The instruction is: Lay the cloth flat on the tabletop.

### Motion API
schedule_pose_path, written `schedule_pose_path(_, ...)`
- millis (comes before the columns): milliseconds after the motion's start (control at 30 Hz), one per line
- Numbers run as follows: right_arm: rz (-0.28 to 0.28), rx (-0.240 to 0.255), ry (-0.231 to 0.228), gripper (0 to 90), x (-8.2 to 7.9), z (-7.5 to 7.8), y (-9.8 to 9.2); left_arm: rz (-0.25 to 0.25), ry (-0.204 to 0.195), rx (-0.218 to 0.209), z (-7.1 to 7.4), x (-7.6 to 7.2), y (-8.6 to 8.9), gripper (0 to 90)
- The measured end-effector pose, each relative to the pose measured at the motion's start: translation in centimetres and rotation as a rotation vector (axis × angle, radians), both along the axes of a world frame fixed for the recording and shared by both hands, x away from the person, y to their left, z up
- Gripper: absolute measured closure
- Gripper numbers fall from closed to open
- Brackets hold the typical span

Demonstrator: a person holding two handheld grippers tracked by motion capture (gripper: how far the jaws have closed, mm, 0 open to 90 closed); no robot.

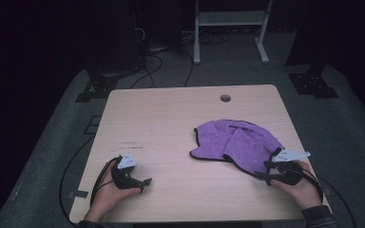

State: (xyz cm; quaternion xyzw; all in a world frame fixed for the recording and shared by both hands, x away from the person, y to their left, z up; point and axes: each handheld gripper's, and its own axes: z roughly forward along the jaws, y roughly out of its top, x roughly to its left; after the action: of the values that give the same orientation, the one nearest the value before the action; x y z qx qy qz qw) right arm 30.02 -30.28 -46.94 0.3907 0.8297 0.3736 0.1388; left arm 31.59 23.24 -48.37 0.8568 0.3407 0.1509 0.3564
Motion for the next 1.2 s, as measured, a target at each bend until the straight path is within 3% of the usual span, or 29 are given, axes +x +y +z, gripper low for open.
schedule_pose_path(67,0.002,-0.003,0.004,37.9,0.0,-0.2,0.1,0.0,0.0,0.0,0.0,0.0,0.0,0.0)
schedule_pose_path(133,0.015,-0.038,-0.001,36.7,0.1,-0.5,0.5,0.0,0.0,0.0,0.0,0.0,0.0,0.0)
schedule_pose_path(267,0.023,-0.072,-0.005,40.6,0.1,-0.7,0.7,0.001,0.0,0.0,0.0,0.0,0.0,0.0)
schedule_pose_path(367,0.017,-0.083,-0.008,52.8,0.2,-0.6,0.6,0.013,-0.004,-0.006,0.0,0.0,0.0,0.8)
schedule_pose_path(400,0.017,-0.083,-0.008,52.8,0.2,-0.6,0.6,0.013,-0.004,-0.006,0.0,0.0,0.0,2.4)
schedule_pose_path(433,0.01,-0.084,-0.01,63.3,0.2,-0.5,0.5,0.014,-0.007,-0.01,0.1,-0.1,0.0,4.3)
schedule_pose_path(500,0.0,-0.087,-0.011,72.6,0.3,-0.5,0.4,0.007,0.004,-0.009,0.4,0.0,-0.1,8.7)
schedule_pose_path(533,0.0,-0.087,-0.011,72.6,0.3,-0.5,0.4,0.007,0.004,-0.009,0.4,0.0,-0.1,13.6)
schedule_pose_path(567,-0.009,-0.091,-0.007,80.3,0.4,-0.4,0.3,-0.008,0.013,-0.031,0.6,0.0,-0.4,14.7)
schedule_pose_path(833,-0.005,-0.098,0.001,82.4,0.5,-0.3,0.5,-0.076,-0.033,-0.084,2.0,0.6,-2.7,17.6)
schedule_pose_path(1000,-0.004,-0.098,0.003,82.2,0.5,-0.3,0.5,-0.135,-0.046,-0.116,2.9,1.8,-5.6,21.2)
schedule_pose_path(1200,-0.002,-0.1,0.006,82.1,0.5,-0.3,0.5,-0.189,-0.034,-0.104,3.0,3.6,-9.0,24.7)
